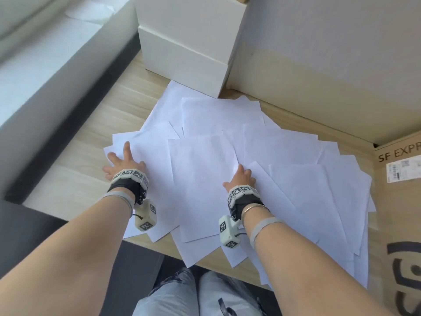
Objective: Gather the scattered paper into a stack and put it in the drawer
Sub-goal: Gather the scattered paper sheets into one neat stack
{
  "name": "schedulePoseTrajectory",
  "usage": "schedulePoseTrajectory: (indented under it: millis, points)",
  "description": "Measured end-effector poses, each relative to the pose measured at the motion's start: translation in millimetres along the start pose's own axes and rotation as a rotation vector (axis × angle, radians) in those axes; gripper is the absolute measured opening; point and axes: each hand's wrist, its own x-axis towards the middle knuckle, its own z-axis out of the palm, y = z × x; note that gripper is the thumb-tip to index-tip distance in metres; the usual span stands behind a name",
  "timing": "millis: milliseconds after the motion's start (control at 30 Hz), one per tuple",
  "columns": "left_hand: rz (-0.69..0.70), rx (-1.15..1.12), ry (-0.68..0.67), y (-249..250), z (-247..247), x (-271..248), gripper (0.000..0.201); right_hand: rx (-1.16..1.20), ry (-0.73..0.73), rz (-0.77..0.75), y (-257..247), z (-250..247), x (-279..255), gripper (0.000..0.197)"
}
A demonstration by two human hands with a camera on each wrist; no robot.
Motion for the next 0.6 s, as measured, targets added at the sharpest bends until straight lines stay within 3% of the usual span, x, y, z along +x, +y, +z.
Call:
schedulePoseTrajectory:
  millis: [333, 500, 600]
  points:
    - [0.196, -0.321, -0.097, 29, 11, -16, 0.069, 0.15, -0.096, -0.151, -43, 7, -3, 0.076]
    - [0.255, -0.397, -0.135, 40, 14, -25, 0.074, 0.351, -0.126, -0.17, -45, 2, 2, 0.067]
    - [0.268, -0.405, -0.141, 45, 16, -29, 0.076, 0.446, -0.141, -0.159, -34, -3, 7, 0.052]
